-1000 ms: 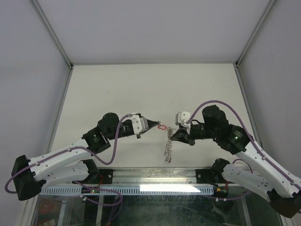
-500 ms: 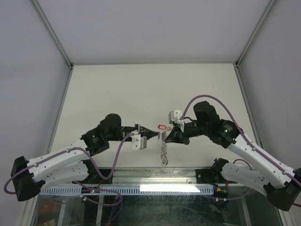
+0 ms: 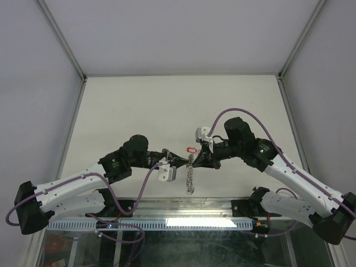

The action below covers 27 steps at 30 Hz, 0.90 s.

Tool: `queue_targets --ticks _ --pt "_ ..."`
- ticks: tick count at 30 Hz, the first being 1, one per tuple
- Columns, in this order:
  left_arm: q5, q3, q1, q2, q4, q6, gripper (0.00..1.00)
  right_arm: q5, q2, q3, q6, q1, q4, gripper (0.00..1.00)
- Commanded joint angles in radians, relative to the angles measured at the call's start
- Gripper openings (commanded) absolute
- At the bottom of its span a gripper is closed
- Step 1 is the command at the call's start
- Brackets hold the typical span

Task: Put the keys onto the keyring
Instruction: Insert the key onto the keyring.

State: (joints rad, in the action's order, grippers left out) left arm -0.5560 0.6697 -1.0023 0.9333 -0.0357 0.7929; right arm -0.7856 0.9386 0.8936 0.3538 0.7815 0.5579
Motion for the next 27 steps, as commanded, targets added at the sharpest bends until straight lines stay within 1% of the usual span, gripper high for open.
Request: queue_targets --ticks 1,15,27 --pt "-0.031 0.056 -0.013 -0.001 0.022 0.038 0.0 -0.022 0.005 0.051 -0.032 0.003 -0.08 0.0" --pt "-0.039 0.073 -0.024 0.014 -0.001 0.048 0.0 -0.034 0.013 0.05 -0.018 0.003 -0.051 0.0" --pt "-0.041 0.079 -0.035 0.023 -0.032 0.063 0.0 0.024 -0.024 0.063 -0.006 0.002 -0.029 0.0"
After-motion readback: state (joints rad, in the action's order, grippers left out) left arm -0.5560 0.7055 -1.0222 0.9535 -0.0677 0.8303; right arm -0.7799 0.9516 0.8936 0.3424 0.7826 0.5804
